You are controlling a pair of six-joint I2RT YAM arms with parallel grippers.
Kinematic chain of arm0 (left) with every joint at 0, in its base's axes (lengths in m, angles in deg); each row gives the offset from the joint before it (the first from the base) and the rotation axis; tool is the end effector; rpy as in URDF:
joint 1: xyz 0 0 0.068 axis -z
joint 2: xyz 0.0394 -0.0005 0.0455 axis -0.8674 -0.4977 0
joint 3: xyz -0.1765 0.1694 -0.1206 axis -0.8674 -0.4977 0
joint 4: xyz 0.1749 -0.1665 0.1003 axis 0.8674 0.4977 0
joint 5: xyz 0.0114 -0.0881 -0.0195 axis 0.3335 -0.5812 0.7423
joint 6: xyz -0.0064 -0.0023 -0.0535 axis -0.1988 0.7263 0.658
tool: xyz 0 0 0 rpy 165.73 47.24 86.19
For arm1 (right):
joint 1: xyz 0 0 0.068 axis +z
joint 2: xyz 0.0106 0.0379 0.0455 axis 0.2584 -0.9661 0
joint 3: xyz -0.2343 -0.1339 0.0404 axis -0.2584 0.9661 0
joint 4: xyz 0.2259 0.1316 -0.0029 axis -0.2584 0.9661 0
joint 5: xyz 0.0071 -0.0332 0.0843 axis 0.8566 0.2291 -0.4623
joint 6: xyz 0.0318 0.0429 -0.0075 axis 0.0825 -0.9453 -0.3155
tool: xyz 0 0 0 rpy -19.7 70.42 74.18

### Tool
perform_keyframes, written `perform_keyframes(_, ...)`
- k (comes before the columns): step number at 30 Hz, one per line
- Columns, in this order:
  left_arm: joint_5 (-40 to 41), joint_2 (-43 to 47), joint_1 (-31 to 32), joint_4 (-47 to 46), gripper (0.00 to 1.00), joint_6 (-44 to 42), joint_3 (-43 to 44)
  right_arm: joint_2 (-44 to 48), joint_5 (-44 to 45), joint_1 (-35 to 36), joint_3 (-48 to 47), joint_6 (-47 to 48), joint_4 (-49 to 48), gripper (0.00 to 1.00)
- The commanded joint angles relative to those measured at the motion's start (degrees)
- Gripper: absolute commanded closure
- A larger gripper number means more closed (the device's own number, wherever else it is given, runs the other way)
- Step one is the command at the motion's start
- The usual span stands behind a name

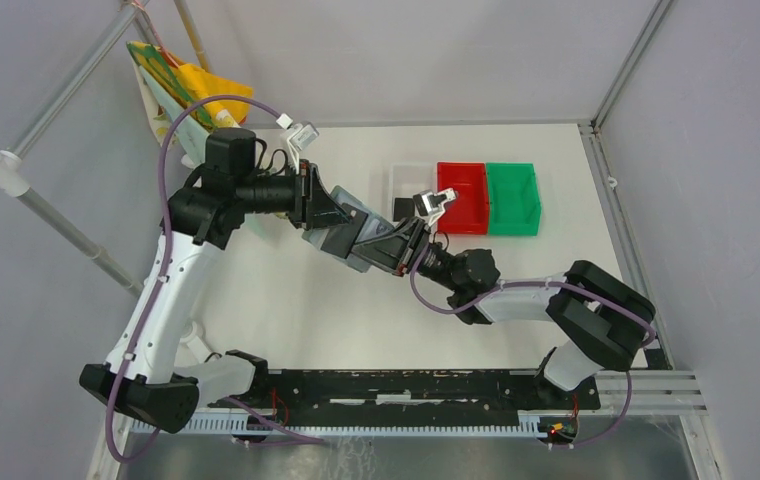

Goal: Take the credit cards out of the card holder
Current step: Remove the credit card from the card holder.

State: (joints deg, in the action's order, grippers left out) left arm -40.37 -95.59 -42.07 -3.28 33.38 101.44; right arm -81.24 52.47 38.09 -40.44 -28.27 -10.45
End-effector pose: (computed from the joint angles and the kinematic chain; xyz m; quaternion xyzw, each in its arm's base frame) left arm 0.2041 -0.0958 0.4299 0.2562 0.7775 -0.4757 0.3220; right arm 0.1727 0.2465 0.2679 -0.0021 0.4954 0.8276 0.2640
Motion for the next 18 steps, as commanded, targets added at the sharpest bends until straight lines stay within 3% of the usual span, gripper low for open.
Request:
perform_keyframes(1, 0.2, 1.4, 0.9, -5.6, 0.6, 5.0, -2.6, -0.1, 0.4, 0.2, -4.8, -1.6, -7.8, 0.65)
perform_keyframes(8, -1.4, 1.7, 0.8, -5.8, 0.46, 5.0, -3.2, 0.3, 2.3, 0.3, -4.8, -0.6, -6.5, 0.82)
perform_keyframes(18, -9.3, 2.7, 0.2, -5.8, 0.53, 5.4, -2.3, 2.8, 4.3, -0.3, 0.6, 0.8, -3.5, 0.87)
